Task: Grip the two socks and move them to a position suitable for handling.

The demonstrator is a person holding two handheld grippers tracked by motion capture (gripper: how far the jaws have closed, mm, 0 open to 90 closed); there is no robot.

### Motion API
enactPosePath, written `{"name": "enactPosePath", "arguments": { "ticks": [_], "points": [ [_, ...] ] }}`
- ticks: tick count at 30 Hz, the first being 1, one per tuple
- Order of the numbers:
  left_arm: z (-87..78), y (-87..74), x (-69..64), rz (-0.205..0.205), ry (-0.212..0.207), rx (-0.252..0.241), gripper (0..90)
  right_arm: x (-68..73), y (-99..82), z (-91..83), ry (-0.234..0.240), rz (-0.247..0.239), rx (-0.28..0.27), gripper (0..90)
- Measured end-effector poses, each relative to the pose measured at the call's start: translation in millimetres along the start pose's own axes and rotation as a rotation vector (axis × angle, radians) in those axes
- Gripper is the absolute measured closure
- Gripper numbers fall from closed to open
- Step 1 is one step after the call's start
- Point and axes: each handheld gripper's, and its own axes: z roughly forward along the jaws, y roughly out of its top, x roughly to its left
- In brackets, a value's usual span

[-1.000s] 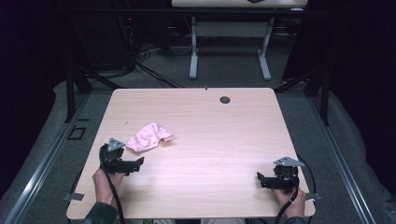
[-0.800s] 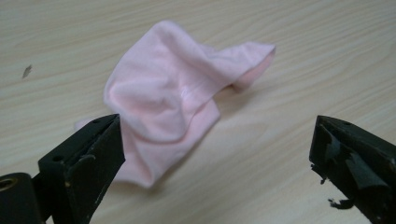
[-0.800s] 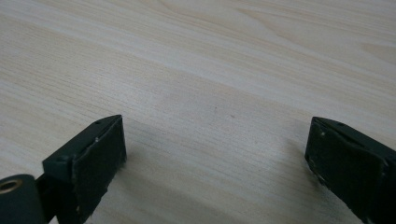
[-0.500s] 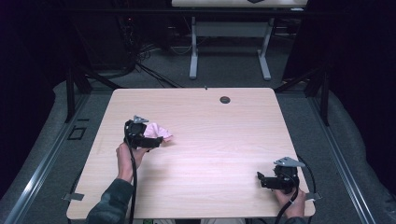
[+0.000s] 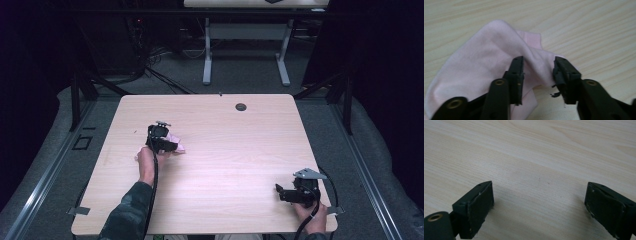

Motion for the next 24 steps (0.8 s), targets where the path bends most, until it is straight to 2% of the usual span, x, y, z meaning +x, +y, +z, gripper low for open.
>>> {"name": "enactPosePath", "arguments": {
  "ticks": [1, 3, 6, 10, 16, 20, 24],
  "points": [
    [0.0, 0.0, 0.0, 0.000, 0.000, 0.000, 69.7, 0.0, 0.0, 0.0, 0.000, 0.000, 0.000, 8.3],
    [2.8, -0.9, 0.1, -0.007, 0.004, 0.003, 72.1, 0.1, 0.0, -0.2, 0.001, -0.002, -0.001, 8.7],
    [4.0, -2.3, 0.8, -0.006, -0.003, 0.001, 83.9, -0.2, -0.1, -0.1, 0.000, -0.003, -0.005, 9.4],
    [-4.5, -2.6, -0.6, 0.005, -0.003, -0.028, 86.6, -0.3, -0.1, -0.2, 0.000, -0.002, -0.006, 9.9],
    [-38.1, -2.2, -12.9, 0.080, 0.016, -0.120, 86.8, -0.2, -0.3, -0.4, -0.002, 0.000, -0.010, 10.8],
    [-68.6, -6.6, -25.3, 0.123, 0.004, -0.191, 86.8, -0.2, -0.2, -0.5, -0.003, 0.003, -0.009, 11.0],
    [-95.9, -16.8, -39.6, 0.168, -0.017, -0.225, 86.8, -0.4, -0.3, -0.4, -0.005, 0.003, -0.013, 11.5]
  ]
}}
